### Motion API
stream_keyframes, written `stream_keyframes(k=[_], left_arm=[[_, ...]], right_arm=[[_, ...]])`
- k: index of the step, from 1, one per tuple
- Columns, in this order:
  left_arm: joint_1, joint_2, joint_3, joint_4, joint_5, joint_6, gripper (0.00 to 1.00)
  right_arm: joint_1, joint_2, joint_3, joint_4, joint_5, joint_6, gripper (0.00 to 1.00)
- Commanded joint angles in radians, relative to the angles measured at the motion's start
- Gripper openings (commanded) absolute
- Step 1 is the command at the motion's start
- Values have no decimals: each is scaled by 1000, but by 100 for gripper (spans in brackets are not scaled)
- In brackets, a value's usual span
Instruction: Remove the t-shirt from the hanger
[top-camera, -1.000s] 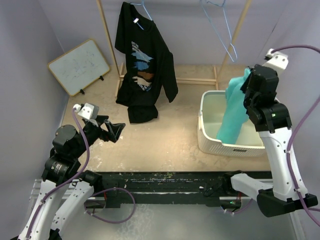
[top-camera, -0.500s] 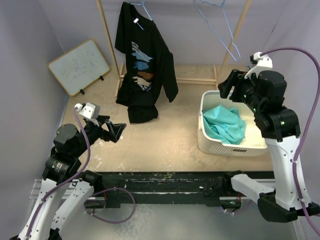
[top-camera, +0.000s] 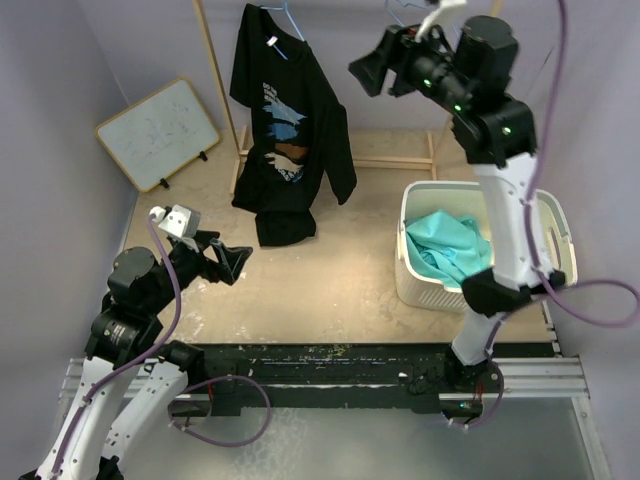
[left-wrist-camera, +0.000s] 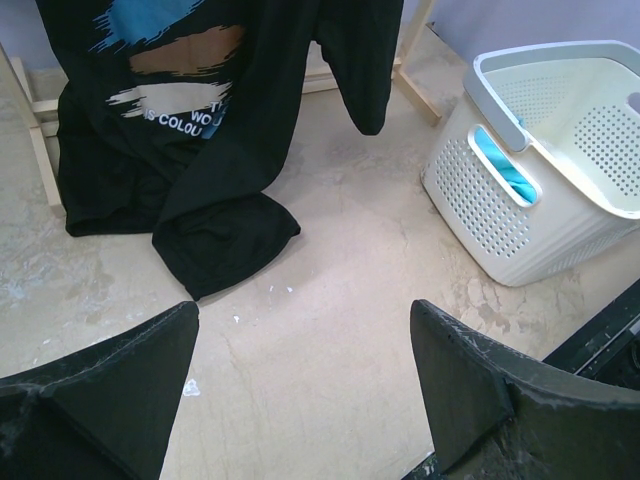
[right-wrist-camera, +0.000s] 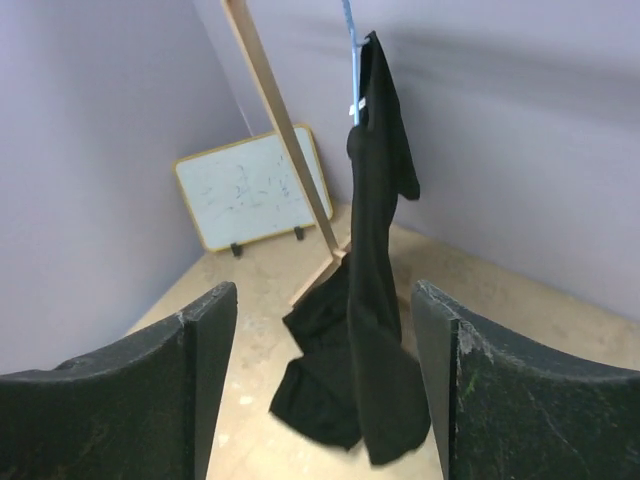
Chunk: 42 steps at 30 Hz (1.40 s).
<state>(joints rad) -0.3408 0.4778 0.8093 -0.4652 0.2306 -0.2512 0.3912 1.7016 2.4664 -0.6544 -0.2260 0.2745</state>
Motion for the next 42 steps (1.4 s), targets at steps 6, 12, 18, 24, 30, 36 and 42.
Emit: stream_keyframes(k=[6, 12, 18, 24, 30, 36, 42], left_arm=[[-1, 2, 0, 36, -10, -14, 89], [-1, 6, 2, 33, -14, -15, 89], [0, 4, 2, 29, -22, -14, 89], [0, 8, 2, 28, -23, -14, 89], [0, 7, 2, 26, -24, -13, 89], [0, 9, 2, 26, -24, -14, 89], [0, 8, 2, 26, -25, -14, 89]], right_arm=[[13, 190, 101, 183, 46, -66, 77], [29, 280, 217, 224, 26, -80, 74], [47, 317, 179, 298, -1, -81, 71], [98, 366, 174, 326, 18, -128, 58], [123, 414, 204, 318, 82, -159, 57], [122, 439, 204, 326, 115, -170, 54], [122, 447, 203, 349, 149, -173, 30]])
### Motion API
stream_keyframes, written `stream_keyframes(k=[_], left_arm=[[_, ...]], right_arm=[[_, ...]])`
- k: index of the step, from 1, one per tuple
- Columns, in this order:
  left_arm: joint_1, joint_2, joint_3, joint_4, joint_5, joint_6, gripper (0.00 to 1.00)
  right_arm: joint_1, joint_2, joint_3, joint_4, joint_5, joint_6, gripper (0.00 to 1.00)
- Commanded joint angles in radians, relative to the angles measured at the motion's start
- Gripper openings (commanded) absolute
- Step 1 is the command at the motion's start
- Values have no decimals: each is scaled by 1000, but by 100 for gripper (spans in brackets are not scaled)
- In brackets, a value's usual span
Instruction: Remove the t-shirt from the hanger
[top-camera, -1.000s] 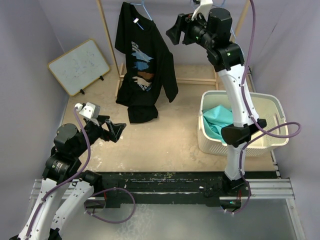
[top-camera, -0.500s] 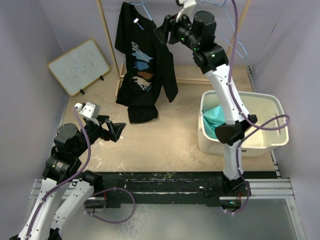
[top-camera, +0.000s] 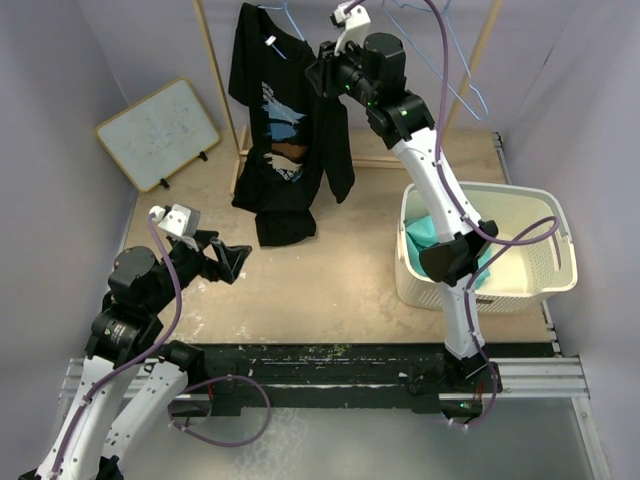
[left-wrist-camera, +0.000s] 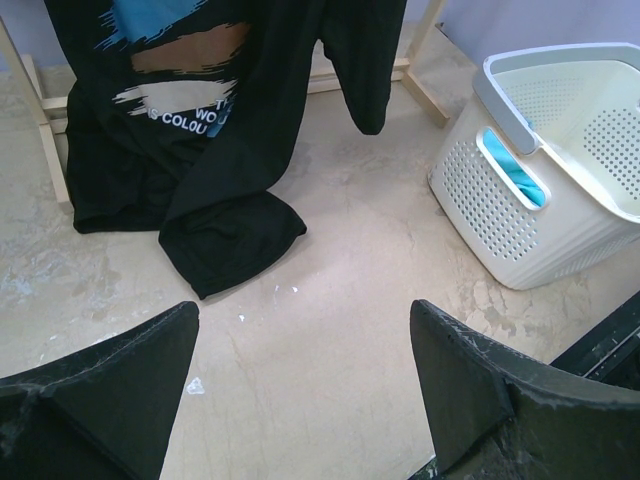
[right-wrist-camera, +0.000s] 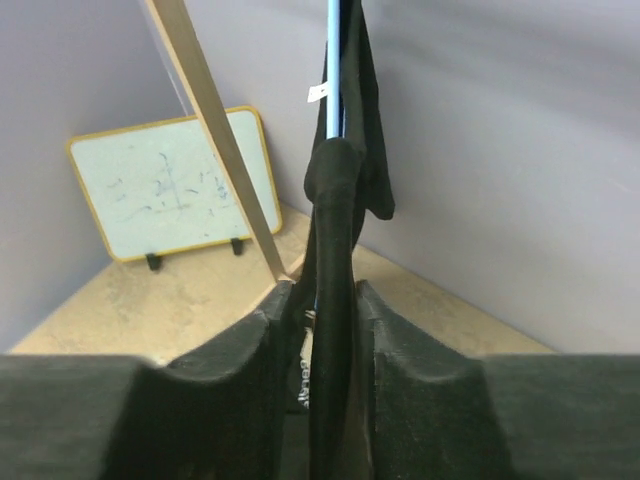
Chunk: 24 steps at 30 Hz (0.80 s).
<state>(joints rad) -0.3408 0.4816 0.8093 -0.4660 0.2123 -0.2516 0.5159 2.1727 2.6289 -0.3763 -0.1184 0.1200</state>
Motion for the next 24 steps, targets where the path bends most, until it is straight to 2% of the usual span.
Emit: stream_keyframes(k=[1, 3, 4, 8, 11, 16, 21, 24], left_arm=[[-1, 5, 2, 27, -7, -13, 89], [-1, 6, 1, 27, -7, -13, 89], [0, 6, 2, 27, -8, -13, 89], [0, -1, 1, 35, -7, -17, 91], [0, -17, -4, 52, -14, -38, 99], [-1, -30, 3, 52, -53, -74, 99], [0, -46, 1, 66, -28, -69, 99], [0, -61, -6, 77, -18, -67, 99]], right_arm=[[-2, -26, 40, 78, 53, -19, 20], [-2, -33, 38, 92, 70, -18, 3], [-2, -39, 32, 101, 75, -18, 0], [-2, -83, -5, 142, 92, -22, 0], [-2, -128, -26, 166, 89, -23, 0], [-2, -206, -76, 201, 78, -6, 0], [-2, -278, -142, 240, 76, 1, 0], [-3, -287, -124, 224, 83, 2, 0]])
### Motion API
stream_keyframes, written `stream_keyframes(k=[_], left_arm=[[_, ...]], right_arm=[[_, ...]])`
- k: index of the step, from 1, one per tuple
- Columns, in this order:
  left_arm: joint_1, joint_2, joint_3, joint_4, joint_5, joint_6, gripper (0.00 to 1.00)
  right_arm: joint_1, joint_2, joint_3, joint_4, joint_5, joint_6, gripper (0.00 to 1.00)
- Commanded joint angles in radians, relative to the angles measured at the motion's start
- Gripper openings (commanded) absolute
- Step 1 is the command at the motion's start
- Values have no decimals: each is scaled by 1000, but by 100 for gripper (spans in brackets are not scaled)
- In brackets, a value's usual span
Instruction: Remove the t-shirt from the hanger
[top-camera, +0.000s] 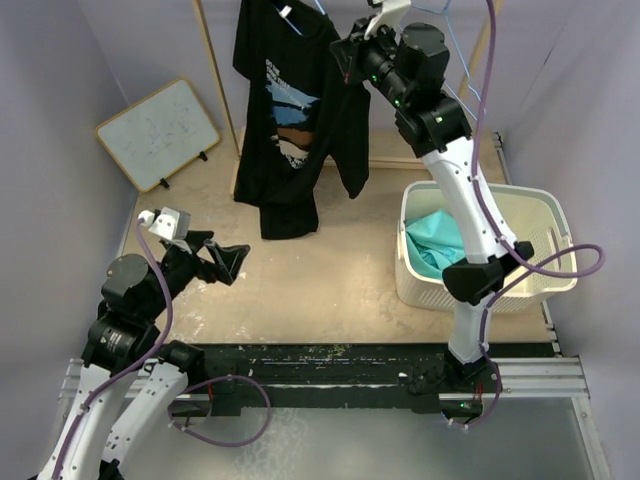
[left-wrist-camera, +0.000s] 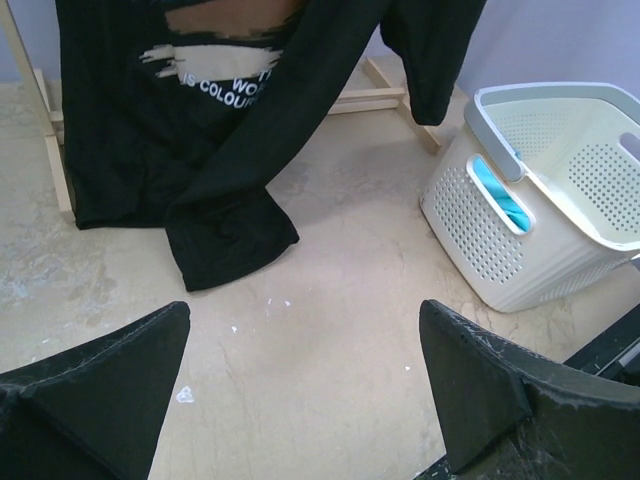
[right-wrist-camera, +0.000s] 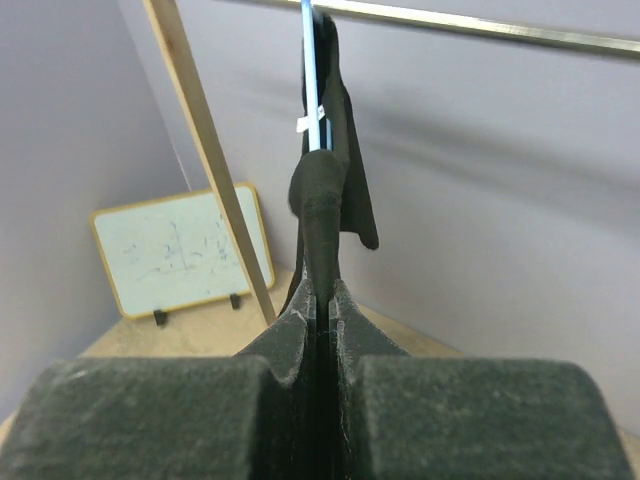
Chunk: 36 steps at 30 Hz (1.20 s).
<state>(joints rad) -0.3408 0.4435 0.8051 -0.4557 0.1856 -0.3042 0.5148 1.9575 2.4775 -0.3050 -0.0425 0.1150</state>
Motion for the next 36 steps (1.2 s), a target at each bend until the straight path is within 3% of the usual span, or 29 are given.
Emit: stream_keyframes(k=[1, 6, 11, 16, 21, 29, 36], left_arm=[[-1, -26, -3, 69, 11, -13, 99], [0, -53, -6, 77, 9, -9, 99], [0, -83, -16, 107, 39, 5, 99], [-1, -114, -27, 144, 72, 37, 99], [-1, -158, -40, 189, 52, 56, 99], [-1, -128, 61, 254, 11, 82, 99], [0, -92, 143, 311, 133, 143, 92]], right_arm=[[-1, -72, 41, 132, 9, 9, 0], [-1, -144, -25, 68, -3, 22, 0], [-1, -309, -276, 33, -62, 44, 0], [-1, -524, -592, 50, -219, 73, 0], [-1, -669, -756, -11, -449, 94, 0], [-1, -743, -916, -108, -775, 90, 0], [1, -754, -1035, -131, -868, 46, 0]])
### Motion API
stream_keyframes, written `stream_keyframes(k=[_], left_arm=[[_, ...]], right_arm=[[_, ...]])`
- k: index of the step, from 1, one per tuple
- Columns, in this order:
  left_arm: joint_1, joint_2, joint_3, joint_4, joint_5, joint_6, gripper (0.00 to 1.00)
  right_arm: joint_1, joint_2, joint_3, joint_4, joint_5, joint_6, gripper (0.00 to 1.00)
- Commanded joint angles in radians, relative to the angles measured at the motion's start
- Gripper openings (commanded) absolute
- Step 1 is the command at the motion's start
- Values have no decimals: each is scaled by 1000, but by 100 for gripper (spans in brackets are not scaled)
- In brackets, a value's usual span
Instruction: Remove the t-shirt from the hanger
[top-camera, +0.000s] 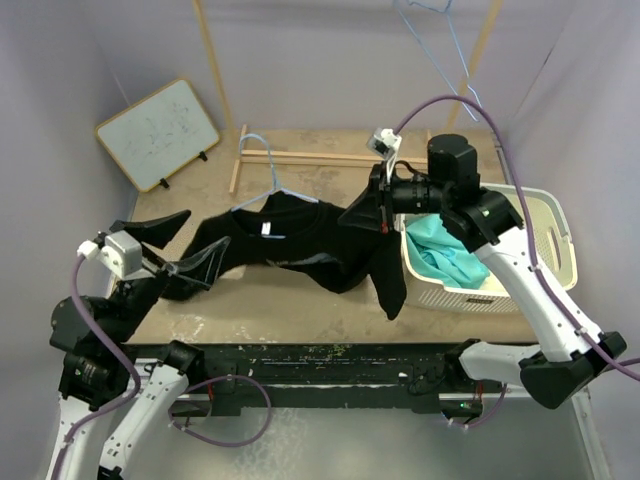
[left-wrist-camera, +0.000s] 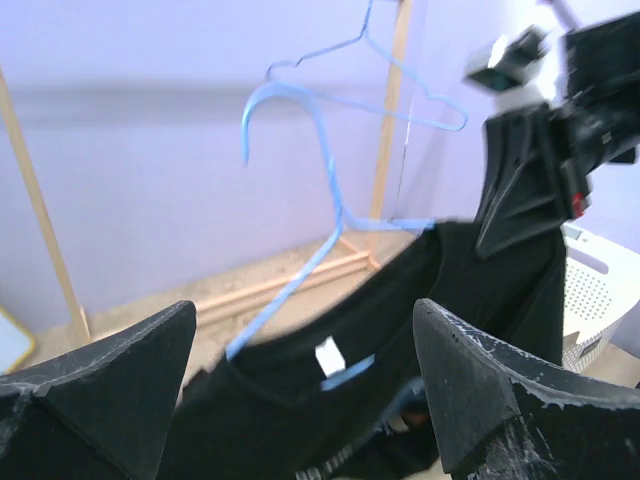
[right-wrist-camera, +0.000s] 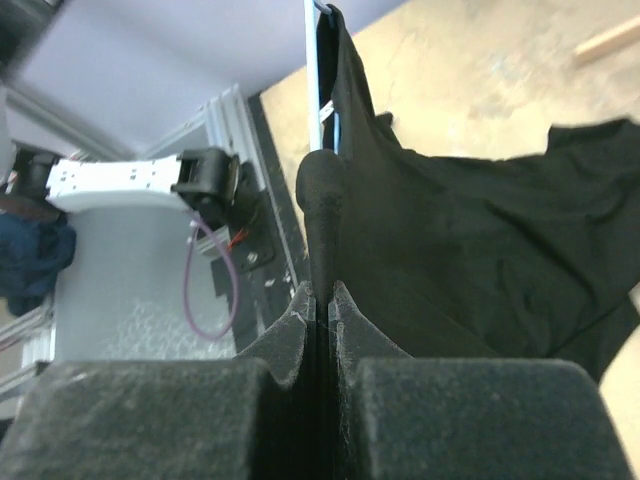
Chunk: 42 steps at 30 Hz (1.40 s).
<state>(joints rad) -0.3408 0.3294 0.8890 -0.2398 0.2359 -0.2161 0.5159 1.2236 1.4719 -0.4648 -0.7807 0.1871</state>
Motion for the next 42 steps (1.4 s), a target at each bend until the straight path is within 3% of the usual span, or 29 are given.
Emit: stream_keyframes(k=[1, 10, 17, 19, 20, 22, 23, 24, 29, 31, 33, 34, 37, 42], left_arm=[[0, 27, 64, 97, 102, 67, 91], [0, 205, 80, 70, 350, 90, 84], [0, 279, 76, 119, 443, 71, 79], [-1, 309, 76, 143, 498, 62, 70], [0, 319, 78, 151, 526, 57, 60], [0, 356, 83, 162, 580, 51, 33], [0, 369, 87, 162, 597, 50, 14], [0, 377, 91, 158, 603, 50, 0], [0, 343, 86, 136, 543, 78, 0], [0, 313, 92, 101, 485, 108, 0], [0, 281, 106, 50, 410, 146, 0], [0, 264, 112, 23, 376, 165, 0], [-1, 212, 138, -52, 289, 212, 0], [0, 160, 195, -146, 223, 249, 0]], right_arm=[[2, -25, -39, 34, -144, -28, 0], [12, -85, -53, 51, -250, -58, 0], [19, -130, -68, 64, -314, -78, 0], [18, -137, -74, 68, -320, -76, 0], [19, -137, -75, 68, -319, -75, 0], [20, -137, -75, 65, -303, -73, 0], [20, -136, -74, 63, -289, -71, 0], [21, -135, -73, 58, -268, -70, 0], [21, -120, -80, 51, -162, -56, 1], [21, -115, -83, 56, -129, -48, 20], [20, -115, -82, 59, -88, -42, 51], [21, -119, -83, 61, -72, -43, 58], [20, -131, -84, 66, -17, -36, 64], [19, -135, -89, 54, 24, -24, 65]])
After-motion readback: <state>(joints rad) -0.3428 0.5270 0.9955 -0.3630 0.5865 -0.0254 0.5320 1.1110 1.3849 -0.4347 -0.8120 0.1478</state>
